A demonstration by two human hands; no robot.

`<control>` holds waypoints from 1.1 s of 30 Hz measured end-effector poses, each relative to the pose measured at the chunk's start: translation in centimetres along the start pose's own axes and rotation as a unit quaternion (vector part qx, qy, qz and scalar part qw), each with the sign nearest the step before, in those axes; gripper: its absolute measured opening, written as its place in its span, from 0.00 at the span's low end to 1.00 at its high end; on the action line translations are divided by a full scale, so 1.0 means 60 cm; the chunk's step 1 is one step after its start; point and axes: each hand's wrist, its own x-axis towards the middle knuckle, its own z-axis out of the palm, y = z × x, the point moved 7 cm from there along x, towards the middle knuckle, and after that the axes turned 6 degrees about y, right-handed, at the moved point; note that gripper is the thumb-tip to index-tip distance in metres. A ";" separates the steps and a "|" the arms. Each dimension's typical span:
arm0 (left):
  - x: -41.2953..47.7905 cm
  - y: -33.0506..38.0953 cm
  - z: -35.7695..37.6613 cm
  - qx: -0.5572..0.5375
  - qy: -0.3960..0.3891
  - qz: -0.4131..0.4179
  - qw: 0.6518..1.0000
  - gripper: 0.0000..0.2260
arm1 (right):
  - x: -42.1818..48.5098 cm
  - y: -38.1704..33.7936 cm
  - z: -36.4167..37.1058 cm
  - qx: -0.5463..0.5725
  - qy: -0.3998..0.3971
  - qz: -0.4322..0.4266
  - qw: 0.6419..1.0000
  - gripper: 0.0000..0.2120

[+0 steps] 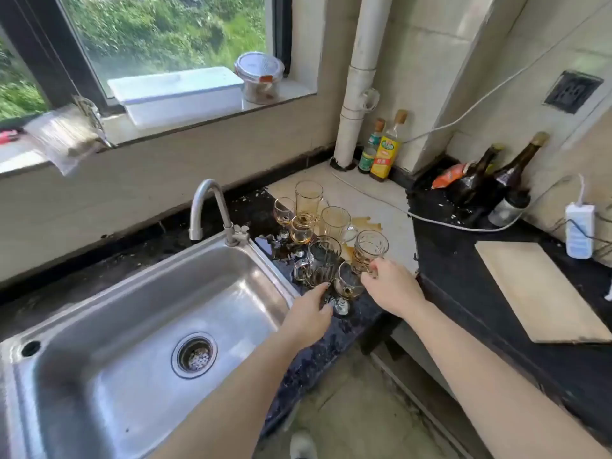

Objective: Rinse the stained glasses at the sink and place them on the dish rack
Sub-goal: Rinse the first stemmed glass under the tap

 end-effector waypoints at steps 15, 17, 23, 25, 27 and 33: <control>0.044 -0.017 0.056 -0.196 0.049 -0.084 0.976 0.24 | 0.085 0.018 0.034 0.029 -0.026 -0.053 0.998 0.19; 0.026 -0.014 0.043 -0.214 0.058 -0.077 0.972 0.22 | 0.084 0.001 0.029 0.022 -0.034 -0.070 0.997 0.20; -0.016 -0.076 -0.046 -0.252 0.141 -0.086 0.954 0.21 | 0.079 -0.127 0.021 0.092 -0.075 -0.135 0.984 0.16; -0.021 -0.105 -0.086 -0.283 0.174 -0.102 0.938 0.24 | 0.077 -0.186 0.035 0.121 -0.100 -0.151 0.976 0.15; -0.023 -0.139 -0.124 -0.297 0.209 -0.116 0.924 0.26 | 0.077 -0.241 0.064 0.153 -0.125 -0.157 0.967 0.15; -0.019 -0.259 -0.201 -0.287 0.297 -0.183 0.892 0.22 | 0.115 -0.351 0.164 0.234 -0.195 -0.140 0.942 0.22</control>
